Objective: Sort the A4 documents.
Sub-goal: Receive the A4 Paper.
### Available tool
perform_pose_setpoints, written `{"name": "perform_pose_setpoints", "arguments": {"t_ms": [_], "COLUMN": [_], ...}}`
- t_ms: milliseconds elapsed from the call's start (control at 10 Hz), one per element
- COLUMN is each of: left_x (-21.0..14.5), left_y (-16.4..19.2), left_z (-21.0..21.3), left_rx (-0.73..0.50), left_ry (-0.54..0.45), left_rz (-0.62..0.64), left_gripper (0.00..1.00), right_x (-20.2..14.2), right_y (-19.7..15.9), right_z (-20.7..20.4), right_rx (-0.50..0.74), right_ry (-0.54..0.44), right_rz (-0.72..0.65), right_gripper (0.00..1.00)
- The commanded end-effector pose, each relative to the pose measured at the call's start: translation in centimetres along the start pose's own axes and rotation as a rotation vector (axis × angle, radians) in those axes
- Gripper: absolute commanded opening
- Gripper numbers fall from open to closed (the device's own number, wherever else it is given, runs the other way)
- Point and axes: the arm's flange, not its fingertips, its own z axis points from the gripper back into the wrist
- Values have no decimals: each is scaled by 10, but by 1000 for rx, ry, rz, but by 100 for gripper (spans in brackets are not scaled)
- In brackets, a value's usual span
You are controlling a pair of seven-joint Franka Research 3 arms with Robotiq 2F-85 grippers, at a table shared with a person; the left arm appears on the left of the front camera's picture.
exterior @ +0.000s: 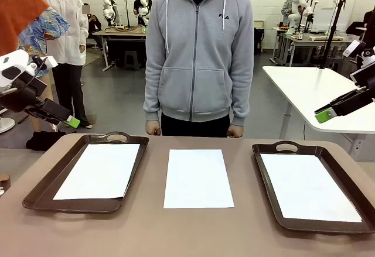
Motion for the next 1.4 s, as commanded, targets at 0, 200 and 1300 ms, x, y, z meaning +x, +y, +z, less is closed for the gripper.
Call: {"name": "perform_pose_setpoints", "arguments": {"t_ms": [0, 200, 1300], "left_x": [7, 31, 43], "left_y": [12, 28, -4], "left_z": [-12, -20, -10], "left_rx": [-14, -61, -124], "left_ry": [-62, -68, -82], "left_rz": [-93, -137, -143], "left_gripper": [100, 100, 100], "right_x": [1, 1, 1], "right_y": [1, 1, 1], "right_z": [0, 0, 0], "right_rx": [4, 4, 4], "right_ry": [-2, -2, -2], "right_rz": [3, 3, 3], "right_gripper": [100, 100, 100]}}
